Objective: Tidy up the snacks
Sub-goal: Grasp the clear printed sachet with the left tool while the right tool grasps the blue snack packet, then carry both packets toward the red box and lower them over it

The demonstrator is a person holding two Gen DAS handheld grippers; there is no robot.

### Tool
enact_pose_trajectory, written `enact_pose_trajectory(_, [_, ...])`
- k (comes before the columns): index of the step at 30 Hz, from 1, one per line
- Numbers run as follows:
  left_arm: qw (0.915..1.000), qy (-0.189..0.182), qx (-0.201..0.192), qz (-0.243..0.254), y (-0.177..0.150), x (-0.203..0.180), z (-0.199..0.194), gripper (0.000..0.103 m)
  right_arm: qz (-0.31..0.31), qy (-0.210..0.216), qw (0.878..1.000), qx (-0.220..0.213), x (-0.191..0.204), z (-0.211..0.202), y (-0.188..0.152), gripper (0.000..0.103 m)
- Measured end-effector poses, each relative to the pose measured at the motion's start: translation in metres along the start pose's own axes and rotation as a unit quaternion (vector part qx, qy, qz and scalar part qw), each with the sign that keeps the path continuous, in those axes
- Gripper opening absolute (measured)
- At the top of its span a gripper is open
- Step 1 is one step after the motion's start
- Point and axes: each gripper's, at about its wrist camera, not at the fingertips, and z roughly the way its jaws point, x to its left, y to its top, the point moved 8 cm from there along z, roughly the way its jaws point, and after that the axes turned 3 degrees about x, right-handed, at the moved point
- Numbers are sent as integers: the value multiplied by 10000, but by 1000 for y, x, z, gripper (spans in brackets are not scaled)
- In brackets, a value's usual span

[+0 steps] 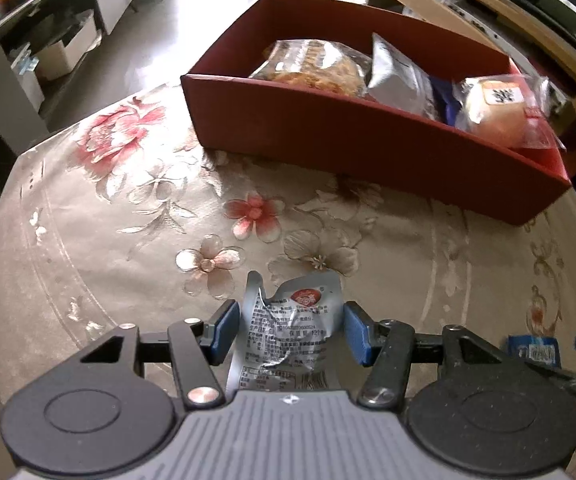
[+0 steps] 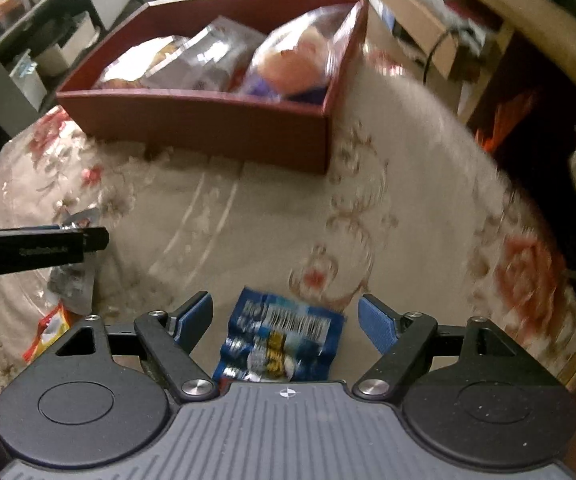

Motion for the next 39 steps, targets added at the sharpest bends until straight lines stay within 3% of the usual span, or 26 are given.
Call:
enact_pose_trajectory(5, [9999, -50, 67, 128, -5, -7, 2, 60, -47, -70, 9996, 288, 9, 18, -13, 85])
enact_pose_trajectory(11, [9996, -16, 42, 286, -6, -8, 2, 60, -190, -287, 9989, 317, 11, 27, -18, 87])
enact_pose_trajectory(15, [9998, -10, 56, 167, -4, -2, 4, 69, -160, -290, 9989, 322, 10, 26, -18, 88])
enact_pose_trajectory(19, [9993, 88, 42, 348, -6, -9, 7, 76, -209, -429, 9976, 508, 9, 33, -23, 102])
enact_pose_trajectory(21, [9993, 114, 38, 354, -6, -9, 8, 78, -114, -421, 9978, 492, 7, 36, -26, 103])
enact_pose_trajectory(25, [9993, 128, 27, 340, -6, -9, 7, 76, -77, -379, 9982, 453, 6, 34, -27, 103])
enact_pose_trajectory(27, [9994, 136, -4, 326, -6, -8, 4, 62, -142, -400, 9982, 430, 6, 33, -29, 103])
enact_pose_trajectory(28, [9994, 135, -14, 326, -5, -8, 3, 58, -189, -420, 9981, 412, 6, 32, -30, 100])
enact_pose_trajectory(31, [9997, 60, 22, 226, -5, -4, 1, 58, -366, -394, 9983, 245, 10, 23, -30, 80])
enact_pose_trajectory(39, [9997, -43, -158, 170, 2, -1, -16, 58, -525, -401, 9978, -105, 29, 7, -18, 78])
